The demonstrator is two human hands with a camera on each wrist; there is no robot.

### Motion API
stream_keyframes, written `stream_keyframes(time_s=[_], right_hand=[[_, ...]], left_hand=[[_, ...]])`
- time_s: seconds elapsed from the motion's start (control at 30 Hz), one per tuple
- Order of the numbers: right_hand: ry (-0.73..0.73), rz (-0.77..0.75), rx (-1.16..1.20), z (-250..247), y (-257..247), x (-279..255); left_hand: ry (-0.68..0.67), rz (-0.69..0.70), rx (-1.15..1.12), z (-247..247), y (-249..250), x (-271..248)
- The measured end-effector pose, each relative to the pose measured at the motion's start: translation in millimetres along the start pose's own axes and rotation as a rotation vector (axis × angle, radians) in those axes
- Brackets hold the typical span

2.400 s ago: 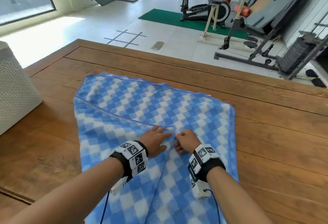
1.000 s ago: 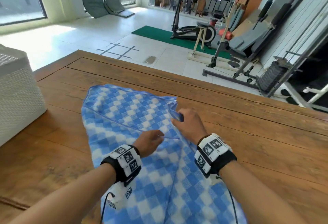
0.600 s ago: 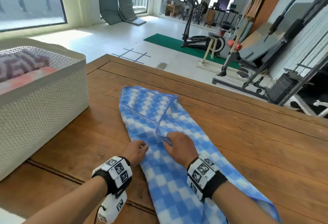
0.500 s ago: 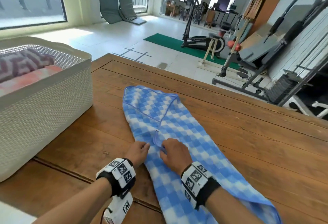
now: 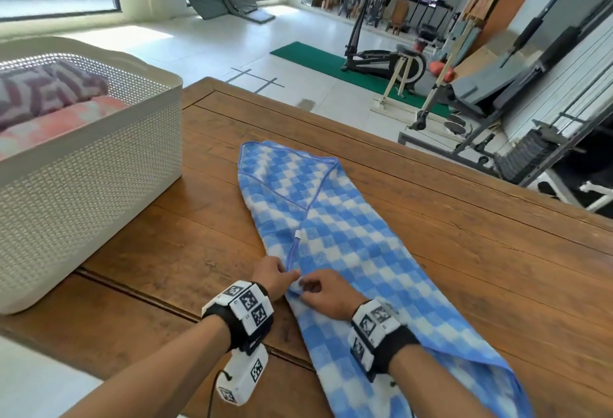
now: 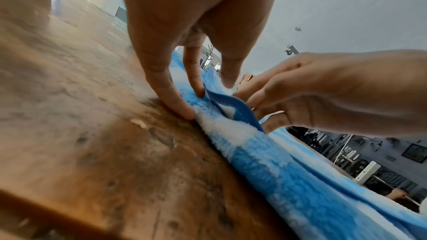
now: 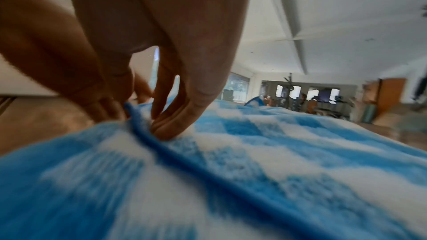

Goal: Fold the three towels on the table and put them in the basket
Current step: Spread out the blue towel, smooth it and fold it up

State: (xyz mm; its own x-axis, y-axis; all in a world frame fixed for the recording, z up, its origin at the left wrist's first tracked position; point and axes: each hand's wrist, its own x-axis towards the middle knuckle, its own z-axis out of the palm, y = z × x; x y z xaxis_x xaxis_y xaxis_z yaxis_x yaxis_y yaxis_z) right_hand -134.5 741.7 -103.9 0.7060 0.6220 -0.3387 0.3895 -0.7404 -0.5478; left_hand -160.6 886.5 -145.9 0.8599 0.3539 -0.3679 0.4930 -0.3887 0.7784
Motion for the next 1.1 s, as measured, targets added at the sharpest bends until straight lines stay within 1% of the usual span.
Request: stream_keyframes(time_s=[0.03, 0.07, 0.13, 0.23, 0.33, 0.43, 0.53, 0.63, 0.7, 0.8, 0.87, 0.93, 0.97, 1.03, 1.1], right_hand=[[0.001, 0.007, 0.052, -8.0, 5.2, -0.2], [0.035, 0.02, 0.081, -16.0, 13.8, 0.8], [0.155, 0.075, 0.071, -34.6, 33.6, 3.1], [0.317, 0.208, -0.02, -63.5, 74.2, 9.7], [0.378, 0.322, -0.069, -90.1, 116.8, 18.7], [0.343, 0.393, -0.057, -105.8, 147.0, 32.2], [0.256, 0.457, 0.038, -111.1, 165.7, 50.7], [0.241, 0.435, 0.111, -111.3, 180.5, 66.2], [0.239, 0.407, 0.163, -114.3, 183.6, 70.2], [0.244, 0.33, 0.234, -130.7, 177.5, 67.3], [0.319, 0.243, 0.344, -150.8, 167.6, 62.4], [0.414, 0.158, 0.52, -176.6, 152.3, 53.0], [0.469, 0.112, 0.56, -191.2, 142.4, 46.4], [0.562, 0.013, 0.554, -221.1, 123.8, 30.7], [0.621, -0.107, 0.573, -247.5, 107.5, 15.7]], left_hand=[[-0.015, -0.025, 0.026, 1.1, 1.4, 1.7], [-0.037, -0.059, 0.042, 1.9, 2.7, 3.0], [-0.041, -0.111, 0.042, 4.7, 3.5, 4.1], [0.015, -0.18, -0.076, 12.1, 1.5, 5.4], [0.083, -0.222, -0.105, 18.0, -2.5, 8.1], [0.091, -0.25, -0.078, 21.0, -13.2, 14.5], [0.097, -0.293, -0.082, 20.1, -8.3, 6.6], [0.086, -0.352, -0.074, 23.7, -1.0, -1.6], [0.091, -0.356, -0.071, 23.3, 4.5, -5.9], [0.195, -0.28, -0.177, 14.2, 21.8, -11.6], [0.295, -0.19, -0.305, 1.7, 43.1, -15.0], [0.398, -0.084, -0.452, -17.3, 71.8, -20.1], [0.448, -0.037, -0.528, -28.6, 86.7, -22.4], [0.524, 0.092, -0.632, -51.6, 117.9, -28.5], [0.575, 0.232, -0.632, -72.3, 146.6, -35.5]])
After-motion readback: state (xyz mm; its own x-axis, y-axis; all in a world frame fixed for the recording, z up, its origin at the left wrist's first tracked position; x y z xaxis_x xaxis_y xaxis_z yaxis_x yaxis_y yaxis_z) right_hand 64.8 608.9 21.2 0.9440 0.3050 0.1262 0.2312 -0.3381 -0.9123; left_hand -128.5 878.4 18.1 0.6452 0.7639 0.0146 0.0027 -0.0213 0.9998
